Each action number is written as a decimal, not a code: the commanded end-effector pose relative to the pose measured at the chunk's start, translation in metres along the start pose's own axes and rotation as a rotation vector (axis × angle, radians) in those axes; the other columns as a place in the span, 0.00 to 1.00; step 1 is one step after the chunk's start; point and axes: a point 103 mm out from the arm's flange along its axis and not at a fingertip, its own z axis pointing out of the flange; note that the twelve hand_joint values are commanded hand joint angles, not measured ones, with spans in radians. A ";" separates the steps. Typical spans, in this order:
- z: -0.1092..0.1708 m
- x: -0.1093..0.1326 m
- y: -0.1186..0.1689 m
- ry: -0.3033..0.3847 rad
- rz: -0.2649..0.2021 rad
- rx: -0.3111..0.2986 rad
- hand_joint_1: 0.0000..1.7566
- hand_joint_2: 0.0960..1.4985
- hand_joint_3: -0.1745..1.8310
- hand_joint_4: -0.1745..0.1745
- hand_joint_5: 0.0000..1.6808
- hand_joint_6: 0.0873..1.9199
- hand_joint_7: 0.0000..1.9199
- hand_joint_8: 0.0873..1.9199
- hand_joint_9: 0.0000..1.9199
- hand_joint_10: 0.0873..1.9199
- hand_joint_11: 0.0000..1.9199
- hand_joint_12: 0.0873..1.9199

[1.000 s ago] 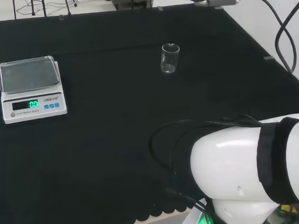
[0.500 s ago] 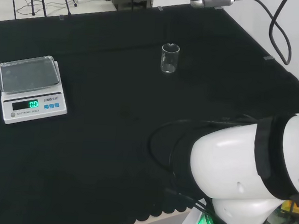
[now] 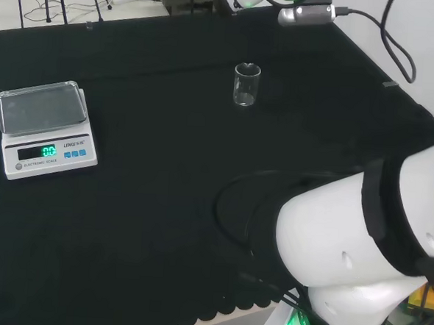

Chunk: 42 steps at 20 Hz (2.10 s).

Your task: Pick up the beaker.

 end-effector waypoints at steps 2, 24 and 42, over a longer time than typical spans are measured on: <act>0.039 -0.038 0.076 0.043 -0.012 0.037 0.28 0.52 0.07 0.71 0.00 0.00 0.06 0.01 0.00 0.39 0.00 0.61; 0.133 -0.115 0.196 0.110 -0.002 0.096 0.31 0.52 0.08 0.71 0.00 0.00 0.00 0.10 0.00 0.33 0.00 0.55; 0.198 -0.132 0.252 0.147 -0.002 0.148 0.31 0.53 0.08 0.72 0.00 0.00 0.00 0.09 0.00 0.31 0.00 0.55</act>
